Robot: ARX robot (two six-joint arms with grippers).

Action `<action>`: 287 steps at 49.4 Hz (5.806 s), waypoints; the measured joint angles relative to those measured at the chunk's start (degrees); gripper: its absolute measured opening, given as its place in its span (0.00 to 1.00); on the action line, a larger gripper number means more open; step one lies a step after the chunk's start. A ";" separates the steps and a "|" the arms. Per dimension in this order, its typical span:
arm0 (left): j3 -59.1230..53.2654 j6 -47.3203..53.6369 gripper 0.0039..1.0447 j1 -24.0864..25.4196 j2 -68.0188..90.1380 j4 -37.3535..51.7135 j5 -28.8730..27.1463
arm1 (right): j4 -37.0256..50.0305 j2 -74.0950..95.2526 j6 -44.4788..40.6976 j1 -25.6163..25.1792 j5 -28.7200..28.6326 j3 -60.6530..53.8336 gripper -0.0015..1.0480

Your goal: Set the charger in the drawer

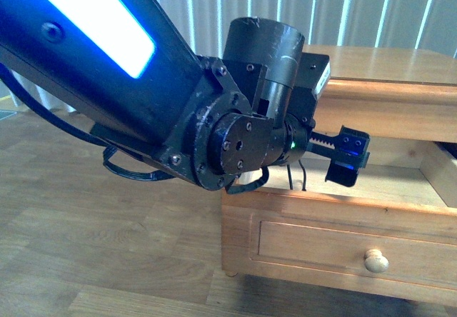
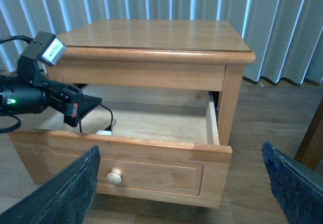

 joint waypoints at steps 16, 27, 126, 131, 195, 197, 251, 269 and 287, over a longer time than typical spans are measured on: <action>-14.08 1.75 0.94 2.91 -16.20 6.27 -6.80 | 0.00 0.00 0.00 0.00 0.00 0.00 0.92; -28.35 0.46 0.94 6.91 -31.26 8.37 -9.18 | 0.00 0.00 0.00 0.00 0.00 0.00 0.92; -81.66 -4.44 0.04 32.17 -125.37 -26.34 -1.51 | 0.00 0.00 0.00 0.00 0.00 -0.02 0.92; -81.66 -4.44 0.04 32.22 -125.37 -26.34 -1.55 | 0.00 0.00 0.00 0.00 0.00 -0.02 0.92; -81.66 -4.42 0.94 32.22 -125.39 -26.34 -1.53 | 8.00 75.78 9.68 16.24 3.08 26.91 0.92; -81.66 -4.42 0.94 32.22 -125.39 -26.34 -1.53 | 8.72 78.44 9.94 16.26 3.39 28.50 0.92; -81.66 -4.42 0.94 32.22 -125.39 -26.34 -1.53 | 28.50 119.36 11.34 9.64 16.74 63.71 0.92; -81.66 -4.42 0.94 32.22 -125.39 -26.34 -1.53 | 30.91 123.84 11.80 8.94 17.05 67.93 0.92; -81.66 -4.42 0.94 32.22 -125.39 -26.34 -1.53 | 35.21 124.91 11.13 8.94 19.23 68.11 0.92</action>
